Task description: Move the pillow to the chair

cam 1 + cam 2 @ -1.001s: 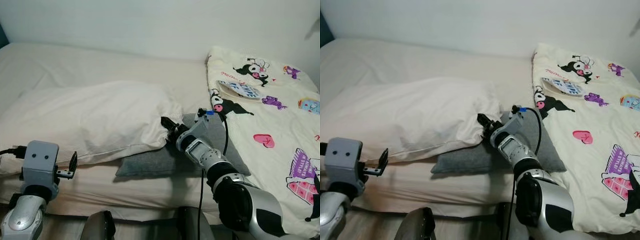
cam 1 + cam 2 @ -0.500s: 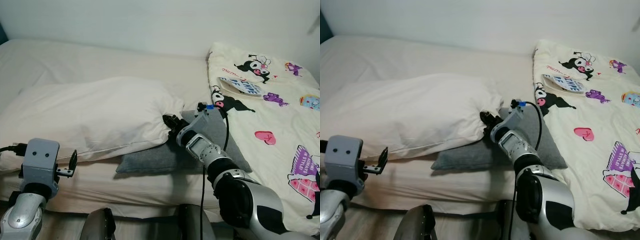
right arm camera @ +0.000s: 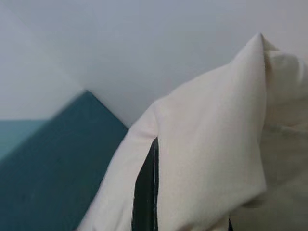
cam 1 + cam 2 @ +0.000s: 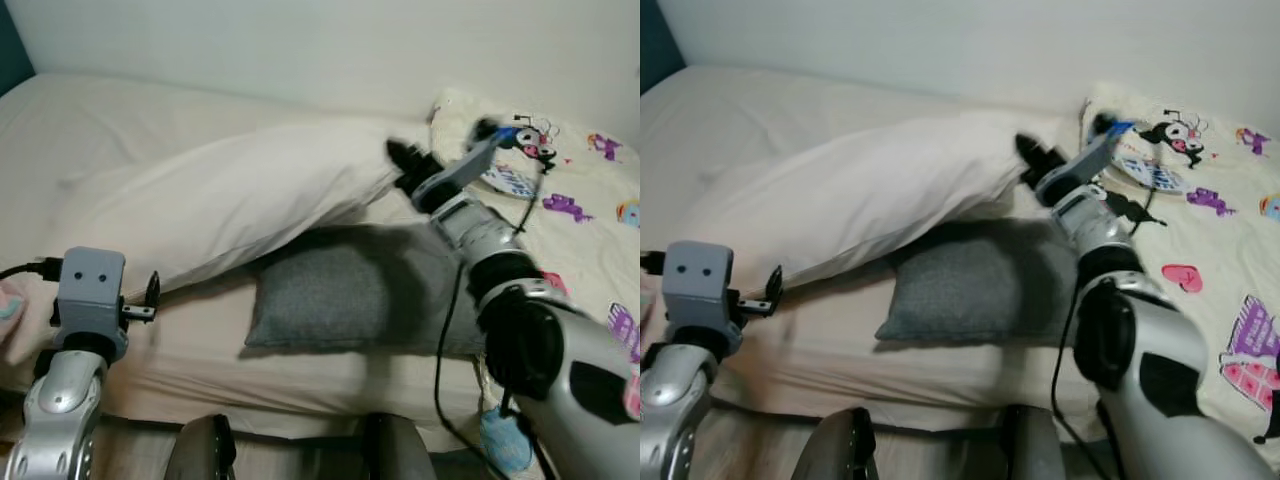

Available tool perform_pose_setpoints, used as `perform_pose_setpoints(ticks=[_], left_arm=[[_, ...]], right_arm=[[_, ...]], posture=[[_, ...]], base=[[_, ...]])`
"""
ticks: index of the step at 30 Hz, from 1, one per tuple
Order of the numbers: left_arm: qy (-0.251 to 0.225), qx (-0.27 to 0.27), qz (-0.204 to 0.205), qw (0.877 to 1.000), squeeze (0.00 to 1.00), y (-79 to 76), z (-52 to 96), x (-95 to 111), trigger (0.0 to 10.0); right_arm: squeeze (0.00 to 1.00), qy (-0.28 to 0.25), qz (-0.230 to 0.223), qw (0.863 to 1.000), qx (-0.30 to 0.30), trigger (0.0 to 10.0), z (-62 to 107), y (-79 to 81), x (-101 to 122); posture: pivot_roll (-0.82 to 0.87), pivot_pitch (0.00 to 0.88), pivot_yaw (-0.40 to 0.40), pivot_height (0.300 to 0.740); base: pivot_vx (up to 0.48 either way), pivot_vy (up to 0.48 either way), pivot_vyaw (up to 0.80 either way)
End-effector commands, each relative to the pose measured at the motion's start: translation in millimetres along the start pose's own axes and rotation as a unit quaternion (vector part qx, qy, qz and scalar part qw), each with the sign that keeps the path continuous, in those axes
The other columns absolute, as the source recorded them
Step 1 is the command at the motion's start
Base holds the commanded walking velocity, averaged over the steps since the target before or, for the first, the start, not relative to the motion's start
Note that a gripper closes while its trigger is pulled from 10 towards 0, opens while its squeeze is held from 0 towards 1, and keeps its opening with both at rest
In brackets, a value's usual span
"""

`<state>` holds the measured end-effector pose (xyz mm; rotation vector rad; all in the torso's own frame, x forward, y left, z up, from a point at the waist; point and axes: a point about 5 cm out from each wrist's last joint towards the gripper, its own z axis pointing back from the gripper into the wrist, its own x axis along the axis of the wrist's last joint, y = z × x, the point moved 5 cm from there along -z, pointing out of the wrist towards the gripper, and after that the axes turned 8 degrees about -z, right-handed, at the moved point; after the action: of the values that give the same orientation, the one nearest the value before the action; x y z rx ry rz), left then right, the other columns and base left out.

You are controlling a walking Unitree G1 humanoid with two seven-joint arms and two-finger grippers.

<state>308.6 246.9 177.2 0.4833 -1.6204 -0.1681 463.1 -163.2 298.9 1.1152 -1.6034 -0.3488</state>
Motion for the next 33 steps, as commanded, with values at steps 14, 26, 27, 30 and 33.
perform_pose_setpoints(ticks=[14,26,27,30,33], left_arm=[[0.034,0.037,0.011,0.999,0.0,-8.5,-16.0,-11,10.0],[0.031,0.038,0.002,0.999,0.0,-9.4,-17.9,-14,10.0],[0.031,0.038,0.002,0.999,0.0,-9.4,-17.9,-14,10.0],[0.031,0.037,-0.001,0.999,0.0,-11.0,-18.6,-14,10.0],[0.033,0.036,0.0,0.999,0.0,-13.4,-19.5,-16,10.0]], right_arm=[[0.0,-0.002,0.056,0.984,0.171,0.0,-11.5,71.8,6],[0.0,0.029,0.043,0.981,0.188,0.0,-3.8,73.0,-29],[0.0,0.029,0.043,0.981,0.188,0.0,-3.8,73.0,-29],[0.0,0.029,0.043,0.981,0.186,0.0,-2.7,72.4,-31],[0.0,0.03,0.039,0.981,0.185,0.0,-1.5,72.9,-34]], posture=[[0.07,0.0,-0.128,0.633],[0.07,0.0,-0.121,0.682],[0.07,0.0,-0.121,0.682],[0.06,0.0,-0.121,0.691],[0.07,0.0,-0.121,0.701]], base=[[-0.074,0.0,0.0],[-0.4,0.0,0.0],[0.0,0.0,0.0],[0.0,0.0,0.0],[0.0,0.0,0.0]])
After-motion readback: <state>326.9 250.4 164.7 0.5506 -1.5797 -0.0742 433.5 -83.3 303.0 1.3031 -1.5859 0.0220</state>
